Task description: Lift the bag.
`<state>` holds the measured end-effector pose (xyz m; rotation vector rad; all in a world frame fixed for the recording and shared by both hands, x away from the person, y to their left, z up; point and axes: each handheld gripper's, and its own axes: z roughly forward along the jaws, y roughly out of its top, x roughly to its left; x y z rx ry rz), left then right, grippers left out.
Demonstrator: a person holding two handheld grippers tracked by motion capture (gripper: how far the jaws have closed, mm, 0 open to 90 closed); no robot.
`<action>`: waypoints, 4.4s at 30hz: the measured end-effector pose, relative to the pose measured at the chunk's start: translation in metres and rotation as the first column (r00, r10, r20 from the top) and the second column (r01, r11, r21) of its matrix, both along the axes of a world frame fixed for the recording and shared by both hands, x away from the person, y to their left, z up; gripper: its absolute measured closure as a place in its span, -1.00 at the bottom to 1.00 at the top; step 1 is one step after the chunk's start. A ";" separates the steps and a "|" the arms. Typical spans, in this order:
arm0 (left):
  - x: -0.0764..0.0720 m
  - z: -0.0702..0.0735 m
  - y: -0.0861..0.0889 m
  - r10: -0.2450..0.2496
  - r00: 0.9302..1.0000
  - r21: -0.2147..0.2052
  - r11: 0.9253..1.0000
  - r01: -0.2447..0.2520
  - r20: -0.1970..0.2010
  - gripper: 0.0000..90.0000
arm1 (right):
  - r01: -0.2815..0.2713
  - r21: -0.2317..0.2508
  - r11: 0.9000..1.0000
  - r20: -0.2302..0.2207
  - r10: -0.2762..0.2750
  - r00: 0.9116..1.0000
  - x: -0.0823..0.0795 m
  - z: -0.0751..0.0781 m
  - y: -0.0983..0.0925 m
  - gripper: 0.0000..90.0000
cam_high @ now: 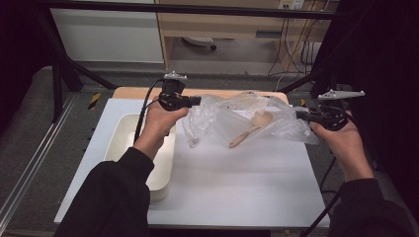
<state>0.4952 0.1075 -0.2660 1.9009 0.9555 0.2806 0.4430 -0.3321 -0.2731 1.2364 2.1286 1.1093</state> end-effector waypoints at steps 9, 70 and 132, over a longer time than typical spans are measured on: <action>0.004 0.006 0.011 0.019 1.000 -0.014 1.000 -0.019 -0.008 1.00 | 0.004 0.005 1.000 0.000 -0.004 1.000 0.004 0.008 -0.001 1.00; 0.016 0.025 0.042 0.087 0.994 0.019 0.996 -0.088 0.062 1.00 | 0.028 -0.016 0.999 0.017 -0.028 0.999 0.040 0.035 0.014 1.00; -0.178 -0.134 -0.001 -0.120 0.992 0.141 0.982 0.123 -0.030 0.62 | -0.021 -0.016 1.000 -0.198 0.017 0.980 -0.096 -0.162 0.012 0.90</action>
